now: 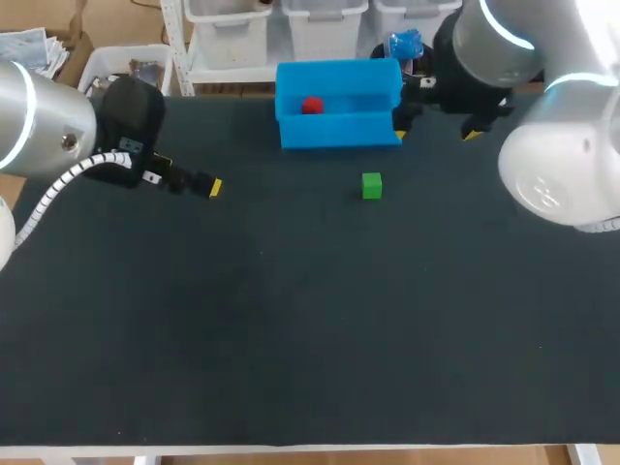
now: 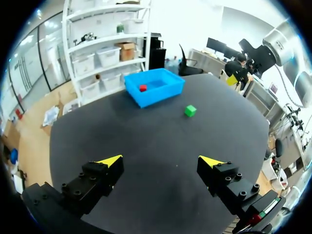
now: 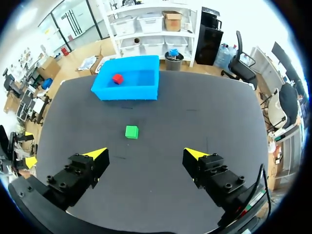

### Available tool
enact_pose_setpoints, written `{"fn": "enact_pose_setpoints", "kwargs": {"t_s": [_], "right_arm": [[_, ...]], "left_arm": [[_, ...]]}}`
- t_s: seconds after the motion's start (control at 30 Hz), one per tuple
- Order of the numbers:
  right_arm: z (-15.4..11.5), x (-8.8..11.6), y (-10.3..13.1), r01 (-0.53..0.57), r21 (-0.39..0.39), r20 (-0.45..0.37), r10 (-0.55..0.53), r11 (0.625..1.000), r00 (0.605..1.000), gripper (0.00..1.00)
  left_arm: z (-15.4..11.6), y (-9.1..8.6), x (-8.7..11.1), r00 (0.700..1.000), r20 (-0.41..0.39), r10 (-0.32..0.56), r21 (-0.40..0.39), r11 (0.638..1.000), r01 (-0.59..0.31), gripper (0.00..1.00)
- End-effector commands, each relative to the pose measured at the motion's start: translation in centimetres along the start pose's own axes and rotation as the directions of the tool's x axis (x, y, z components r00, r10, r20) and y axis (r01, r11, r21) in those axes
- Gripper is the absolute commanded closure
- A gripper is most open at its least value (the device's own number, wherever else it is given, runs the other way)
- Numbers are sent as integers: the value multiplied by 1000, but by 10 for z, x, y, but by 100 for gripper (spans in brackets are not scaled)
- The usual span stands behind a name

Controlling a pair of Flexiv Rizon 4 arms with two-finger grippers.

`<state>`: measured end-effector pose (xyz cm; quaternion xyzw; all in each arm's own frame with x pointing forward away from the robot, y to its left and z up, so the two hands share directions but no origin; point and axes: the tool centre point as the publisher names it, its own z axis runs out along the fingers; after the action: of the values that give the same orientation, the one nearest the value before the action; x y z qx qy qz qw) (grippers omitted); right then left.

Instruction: Use the left arm to pick the red cube and place it into the blue plastic box first, then use the right arm to grasp the green cube and put it into the same blue plastic box after the first action is fully finished.

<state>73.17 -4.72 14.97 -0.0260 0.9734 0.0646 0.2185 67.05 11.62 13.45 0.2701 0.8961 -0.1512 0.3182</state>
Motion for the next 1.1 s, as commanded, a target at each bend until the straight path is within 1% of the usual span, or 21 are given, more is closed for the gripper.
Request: {"fn": "enact_pose_setpoints", "kwargs": {"t_s": [0.03, 0.07, 0.13, 0.2, 0.27, 0.3, 0.37, 0.4, 0.5, 0.6, 0.83, 0.97, 1.1], "right_arm": [[-2, 3, 1, -3, 31, 10, 2, 1000, 1000, 0], [1, 2, 2, 4, 49, -16, -3, 999, 1000, 0], [6, 1, 6, -3, 54, -46, 6, 999, 999, 0], [12, 0, 9, -3, 99, -88, 12, 995, 996, 0], [17, -1, 11, -16, 123, -115, 31, 992, 993, 0], [20, -2, 13, -8, 166, -130, 30, 986, 991, 0], [24, -3, 19, -26, 167, -142, 50, 986, 989, 0], [26, -2, 22, -16, 189, -154, 45, 982, 987, 0], [35, -2, 33, -19, 211, -168, 55, 977, 984, 0], [49, -1, 41, -34, 196, -177, 70, 980, 982, 0], [81, 1, 56, -24, 154, -176, 51, 988, 983, 0], [89, 1, 61, -12, 128, -160, 33, 992, 987, 0], [93, -3, 61, 9, 122, -137, 8, 992, 991, 0]], "left_arm": [[0, 2, 0, 1000, 2, 2, 6, 1000, -2, 0], [0, 2, 0, 1000, 2, 2, 6, 1000, -2, 0], [0, 2, 0, 1000, 2, 2, 6, 1000, -2, 0], [0, 2, 0, 1000, 2, 2, 6, 1000, -2, 0], [0, 2, 0, 1000, 2, 2, 6, 1000, -2, 0], [0, 2, 0, 1000, 2, 2, 6, 1000, -2, 0], [0, 2, 0, 1000, 2, 2, 6, 1000, -2, 0], [0, 2, 0, 1000, 2, 2, 6, 1000, -2, 0], [0, 2, 0, 1000, 2, 2, 6, 1000, -2, 0], [0, 2, 0, 1000, 2, 2, 6, 1000, -2, 0], [0, 2, 0, 1000, 2, 2, 6, 1000, -2, 0], [0, 2, 0, 1000, 2, 2, 6, 1000, -2, 0], [0, 2, 0, 1000, 2, 2, 6, 1000, -2, 0]]}}
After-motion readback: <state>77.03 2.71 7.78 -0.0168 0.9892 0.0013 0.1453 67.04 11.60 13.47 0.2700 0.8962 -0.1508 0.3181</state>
